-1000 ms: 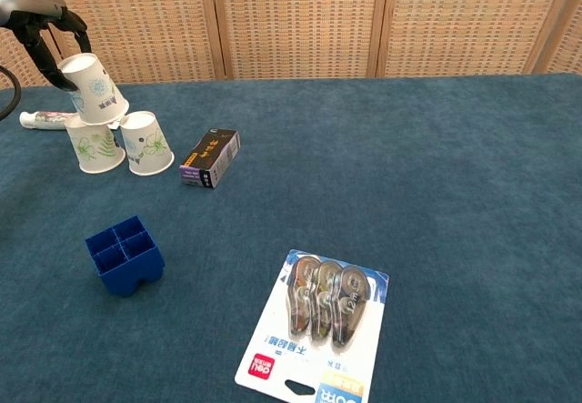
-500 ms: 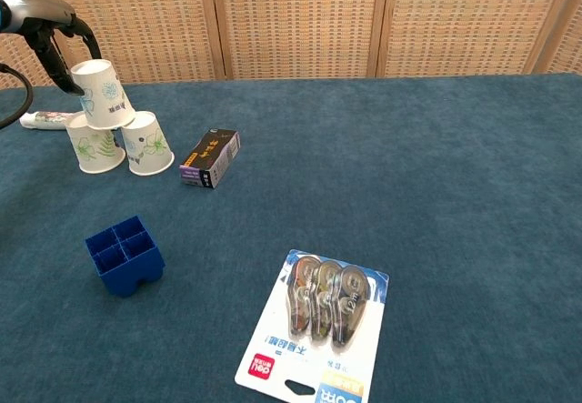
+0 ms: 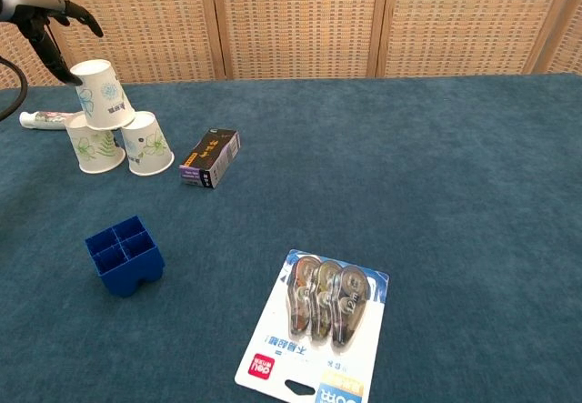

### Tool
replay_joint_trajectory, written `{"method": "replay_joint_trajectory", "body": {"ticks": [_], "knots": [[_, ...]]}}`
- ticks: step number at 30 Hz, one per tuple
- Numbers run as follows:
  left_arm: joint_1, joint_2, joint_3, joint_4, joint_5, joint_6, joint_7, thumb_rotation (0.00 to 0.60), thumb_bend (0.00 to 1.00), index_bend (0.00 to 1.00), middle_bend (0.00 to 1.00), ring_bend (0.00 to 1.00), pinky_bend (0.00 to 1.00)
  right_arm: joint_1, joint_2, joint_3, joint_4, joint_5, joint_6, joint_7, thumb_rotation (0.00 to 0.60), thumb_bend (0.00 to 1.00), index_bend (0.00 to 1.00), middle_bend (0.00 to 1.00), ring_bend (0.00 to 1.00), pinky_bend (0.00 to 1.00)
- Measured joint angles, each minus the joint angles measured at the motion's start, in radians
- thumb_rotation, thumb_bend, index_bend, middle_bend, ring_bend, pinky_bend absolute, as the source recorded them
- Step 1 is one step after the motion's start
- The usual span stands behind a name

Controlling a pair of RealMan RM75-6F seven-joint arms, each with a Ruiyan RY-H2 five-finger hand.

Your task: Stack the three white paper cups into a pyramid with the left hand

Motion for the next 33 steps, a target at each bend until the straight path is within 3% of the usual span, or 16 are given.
{"method": "replay_joint_trajectory", "body": {"ticks": [5, 9, 16, 23, 28, 33], "knots": [[0.063, 0.097, -0.031, -0.163, 0.144, 0.050, -0.098, 0.600, 0.26, 0.01, 0.00, 0.00, 0.00, 0.001, -0.001, -0.003, -0.003, -0.008, 0.003, -0.010, 0.600, 0.09, 0.00, 0.00, 0.00, 0.00], [0.141, 0.162, -0.035, -0.291, 0.291, 0.140, -0.164, 0.600, 0.26, 0.00, 0.00, 0.00, 0.00, -0.001, -0.003, -0.004, -0.008, -0.013, 0.011, -0.018, 0.600, 0.09, 0.00, 0.00, 0.00, 0.00], [0.333, 0.157, 0.033, -0.371, 0.651, 0.413, -0.261, 0.600, 0.26, 0.00, 0.00, 0.00, 0.00, 0.000, -0.014, -0.007, -0.006, -0.021, 0.014, -0.034, 0.600, 0.09, 0.00, 0.00, 0.00, 0.00], [0.545, 0.003, 0.170, -0.293, 0.941, 0.686, -0.298, 0.600, 0.26, 0.00, 0.00, 0.00, 0.00, 0.001, -0.027, -0.008, -0.002, -0.031, 0.024, -0.053, 0.600, 0.09, 0.00, 0.00, 0.00, 0.00], [0.675, -0.155, 0.235, -0.142, 1.009, 0.768, -0.319, 0.600, 0.26, 0.00, 0.00, 0.00, 0.00, 0.002, -0.033, -0.010, -0.004, -0.039, 0.028, -0.062, 0.600, 0.09, 0.00, 0.00, 0.00, 0.00], [0.741, -0.227, 0.252, -0.046, 1.043, 0.794, -0.311, 0.600, 0.25, 0.00, 0.00, 0.00, 0.00, 0.000, -0.032, -0.010, -0.007, -0.043, 0.034, -0.060, 0.600, 0.09, 0.00, 0.00, 0.00, 0.00]]}}
